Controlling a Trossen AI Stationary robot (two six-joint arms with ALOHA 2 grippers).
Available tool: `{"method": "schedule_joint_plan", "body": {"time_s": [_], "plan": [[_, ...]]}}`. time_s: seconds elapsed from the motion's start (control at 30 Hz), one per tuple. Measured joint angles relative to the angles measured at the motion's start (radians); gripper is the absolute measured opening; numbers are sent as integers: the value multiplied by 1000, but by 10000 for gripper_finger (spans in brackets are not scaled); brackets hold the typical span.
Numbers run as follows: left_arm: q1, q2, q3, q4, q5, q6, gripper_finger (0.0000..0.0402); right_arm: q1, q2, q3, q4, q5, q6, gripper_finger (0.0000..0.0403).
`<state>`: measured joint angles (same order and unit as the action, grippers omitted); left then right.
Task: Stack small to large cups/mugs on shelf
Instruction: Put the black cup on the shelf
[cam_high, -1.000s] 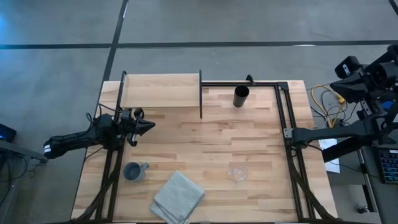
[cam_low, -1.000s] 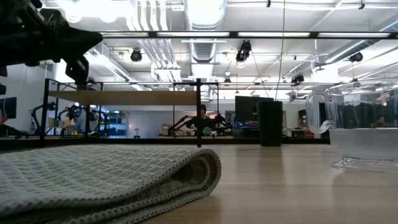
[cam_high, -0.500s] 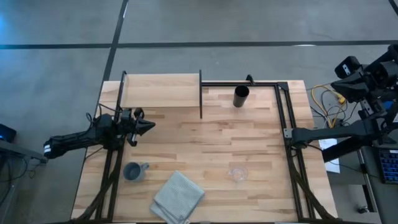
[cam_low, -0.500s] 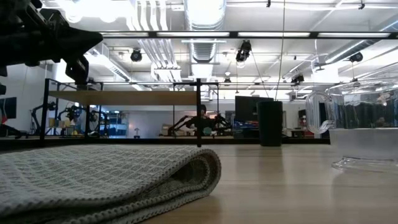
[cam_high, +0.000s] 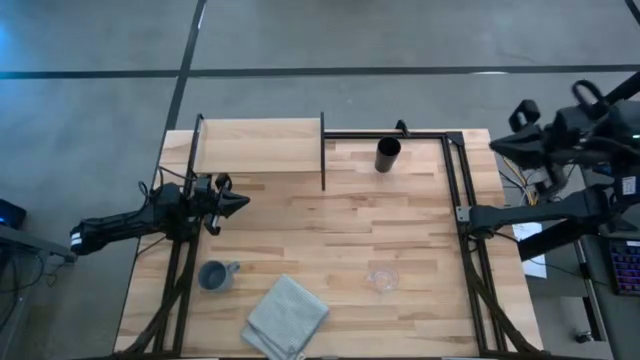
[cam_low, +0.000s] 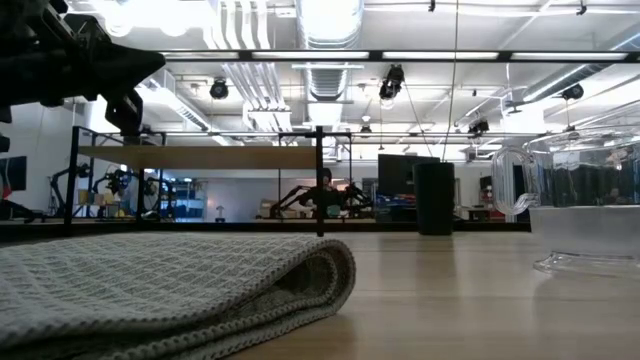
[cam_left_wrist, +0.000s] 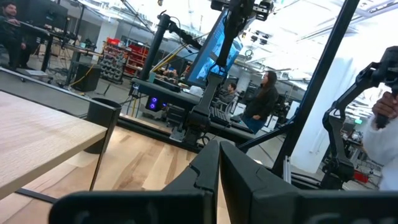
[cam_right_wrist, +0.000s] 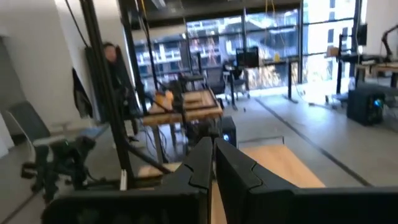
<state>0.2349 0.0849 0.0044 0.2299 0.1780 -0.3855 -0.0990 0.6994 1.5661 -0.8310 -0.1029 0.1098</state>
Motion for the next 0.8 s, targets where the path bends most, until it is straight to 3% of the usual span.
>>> {"method": "schedule_joint_plan", "body": {"time_s": [0.6,0.8], "plan": [[0,0,0,0,0,0,0,0,51,-123,-15,1,81,13],[0,-1,0,1,0,0,0,0,106,-123,15,0,14,13]]}}
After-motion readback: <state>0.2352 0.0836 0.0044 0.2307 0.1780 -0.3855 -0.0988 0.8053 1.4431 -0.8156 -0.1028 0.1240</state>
